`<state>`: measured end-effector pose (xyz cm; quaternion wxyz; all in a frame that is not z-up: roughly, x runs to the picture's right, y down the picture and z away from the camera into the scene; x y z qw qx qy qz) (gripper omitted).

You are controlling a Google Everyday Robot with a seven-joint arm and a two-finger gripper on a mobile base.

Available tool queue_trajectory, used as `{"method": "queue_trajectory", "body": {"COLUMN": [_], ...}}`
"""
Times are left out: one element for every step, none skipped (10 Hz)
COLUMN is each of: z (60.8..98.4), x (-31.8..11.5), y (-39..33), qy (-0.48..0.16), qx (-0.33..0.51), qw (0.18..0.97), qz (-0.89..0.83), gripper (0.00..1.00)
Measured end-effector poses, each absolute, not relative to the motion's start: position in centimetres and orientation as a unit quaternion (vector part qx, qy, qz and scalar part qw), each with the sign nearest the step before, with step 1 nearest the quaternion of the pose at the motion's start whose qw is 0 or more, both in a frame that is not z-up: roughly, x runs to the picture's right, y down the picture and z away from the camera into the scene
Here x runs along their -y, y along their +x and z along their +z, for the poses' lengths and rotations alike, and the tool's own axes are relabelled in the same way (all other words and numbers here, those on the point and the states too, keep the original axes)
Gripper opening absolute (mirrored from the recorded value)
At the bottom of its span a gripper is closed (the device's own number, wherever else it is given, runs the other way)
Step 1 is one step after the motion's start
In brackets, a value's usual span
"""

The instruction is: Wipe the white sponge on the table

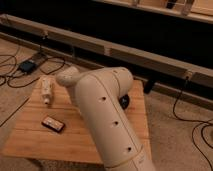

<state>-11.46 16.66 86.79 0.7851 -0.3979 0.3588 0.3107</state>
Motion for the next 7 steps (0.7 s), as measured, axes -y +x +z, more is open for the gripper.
{"method": "queue_trajectory", "body": {"z": [86.4, 86.1, 86.0, 85.8, 85.6, 85.5, 85.3], "x": [-17.1, -17.5, -17.6, -17.3, -16.6, -16.0, -15.2], "y": [-11.9, -12.5, -13.0, -13.9, -14.4, -14.8, -15.2], "qy": [-0.4, -0.402, -0.402, -0.403, -0.4, -0.399, -0.398], "qx": [-0.357, -0.352, -0.346, -0.329, -0.312, -0.299, -0.282], "qw": [0.788, 0.792, 0.794, 0.799, 0.803, 0.805, 0.806], "qz": [0.302, 0.296, 0.296, 0.302, 0.311, 0.321, 0.335], "gripper": [0.0, 0.0, 0.0, 0.0, 0.0, 0.0, 0.02]}}
